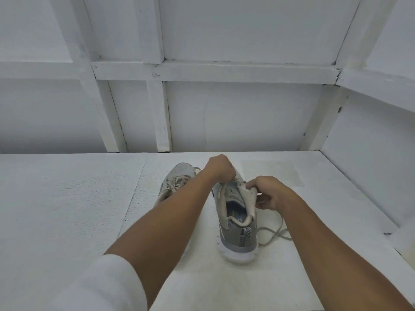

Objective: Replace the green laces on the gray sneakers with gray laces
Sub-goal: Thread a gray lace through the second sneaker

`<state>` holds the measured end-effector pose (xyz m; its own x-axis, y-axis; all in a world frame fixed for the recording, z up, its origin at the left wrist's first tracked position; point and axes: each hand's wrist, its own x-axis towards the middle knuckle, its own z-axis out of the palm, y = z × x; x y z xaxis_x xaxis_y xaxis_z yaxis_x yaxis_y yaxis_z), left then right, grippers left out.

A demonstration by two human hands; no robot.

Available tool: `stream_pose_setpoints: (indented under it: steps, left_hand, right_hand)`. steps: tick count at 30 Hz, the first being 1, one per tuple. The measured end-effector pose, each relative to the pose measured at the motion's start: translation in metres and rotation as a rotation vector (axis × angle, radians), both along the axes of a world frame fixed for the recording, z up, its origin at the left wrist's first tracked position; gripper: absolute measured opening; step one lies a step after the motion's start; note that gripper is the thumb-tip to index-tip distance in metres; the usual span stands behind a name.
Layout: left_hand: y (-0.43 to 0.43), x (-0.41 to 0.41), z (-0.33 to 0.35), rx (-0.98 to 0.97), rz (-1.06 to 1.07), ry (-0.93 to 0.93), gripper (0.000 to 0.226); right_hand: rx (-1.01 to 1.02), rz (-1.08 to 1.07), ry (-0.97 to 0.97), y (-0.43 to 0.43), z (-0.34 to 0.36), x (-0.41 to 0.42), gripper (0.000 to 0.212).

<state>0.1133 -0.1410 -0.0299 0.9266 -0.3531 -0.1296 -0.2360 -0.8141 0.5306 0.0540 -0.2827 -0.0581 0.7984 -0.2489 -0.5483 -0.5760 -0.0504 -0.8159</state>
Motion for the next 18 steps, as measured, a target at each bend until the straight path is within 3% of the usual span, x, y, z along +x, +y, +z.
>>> stream_pose_setpoints:
  steps: [11, 18]
  left_hand:
    - [-0.004, 0.007, -0.012, 0.076, -0.044, -0.011, 0.011]
    - [-0.007, 0.008, -0.015, 0.097, -0.039, -0.022, 0.025]
  right_hand:
    - [0.115, -0.055, 0.026, -0.002, -0.008, 0.000, 0.013]
    - [0.122, -0.070, 0.027, -0.001, -0.010, 0.001, 0.014]
